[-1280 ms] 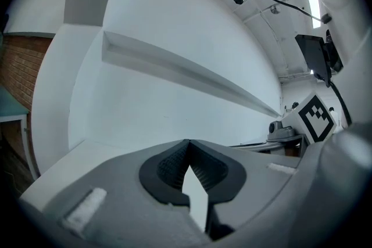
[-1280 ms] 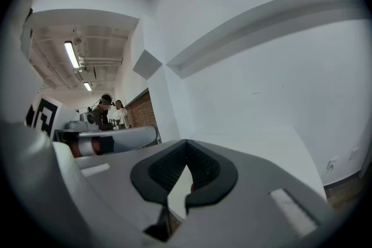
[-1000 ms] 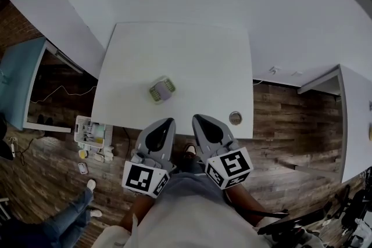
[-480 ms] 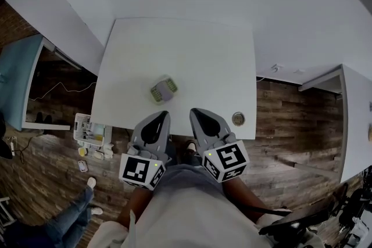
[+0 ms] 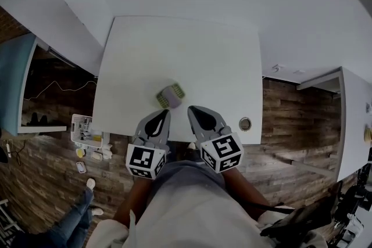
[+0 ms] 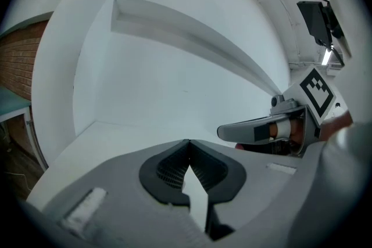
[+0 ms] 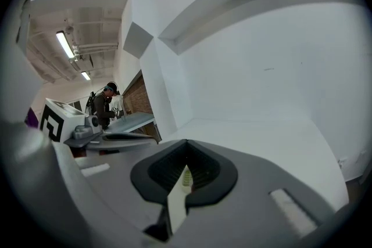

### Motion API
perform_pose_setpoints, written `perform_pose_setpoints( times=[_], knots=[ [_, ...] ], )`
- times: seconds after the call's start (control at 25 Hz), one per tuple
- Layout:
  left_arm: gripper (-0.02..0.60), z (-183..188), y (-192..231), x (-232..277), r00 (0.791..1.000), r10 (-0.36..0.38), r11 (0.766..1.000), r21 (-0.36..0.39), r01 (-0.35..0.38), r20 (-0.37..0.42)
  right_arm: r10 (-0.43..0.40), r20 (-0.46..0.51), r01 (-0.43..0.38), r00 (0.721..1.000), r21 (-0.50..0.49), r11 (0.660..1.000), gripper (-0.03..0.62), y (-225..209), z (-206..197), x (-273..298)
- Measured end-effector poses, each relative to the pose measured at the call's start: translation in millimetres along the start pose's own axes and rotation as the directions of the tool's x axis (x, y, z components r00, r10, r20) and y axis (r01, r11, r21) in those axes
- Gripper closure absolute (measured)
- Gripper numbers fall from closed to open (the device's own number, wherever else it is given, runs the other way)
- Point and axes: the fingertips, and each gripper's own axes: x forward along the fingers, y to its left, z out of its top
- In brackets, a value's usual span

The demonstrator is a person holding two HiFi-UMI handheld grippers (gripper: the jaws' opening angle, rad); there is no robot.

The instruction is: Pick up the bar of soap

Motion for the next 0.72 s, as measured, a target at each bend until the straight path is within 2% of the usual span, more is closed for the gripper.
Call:
perform_pose_setpoints(
  times=[0.32, 0.72],
  knots=[
    [0.58, -52.1, 35.4, 31.1, 0.99, -0.041, 0.999, -0.034, 0.036, -0.137, 0.002, -0.1, -0.004, 0.995, -0.021, 1.0, 0.589, -8.3, -20.9, 53.0],
    [0.58, -104.1, 56.2, 56.4, 0.954, -0.116, 0.991, -0.096, 0.092, -0.276, 0.002, -0.267, -0.012, 0.964, -0.037, 0.999, 0.574, -19.3, -61.9, 101.9]
  ],
)
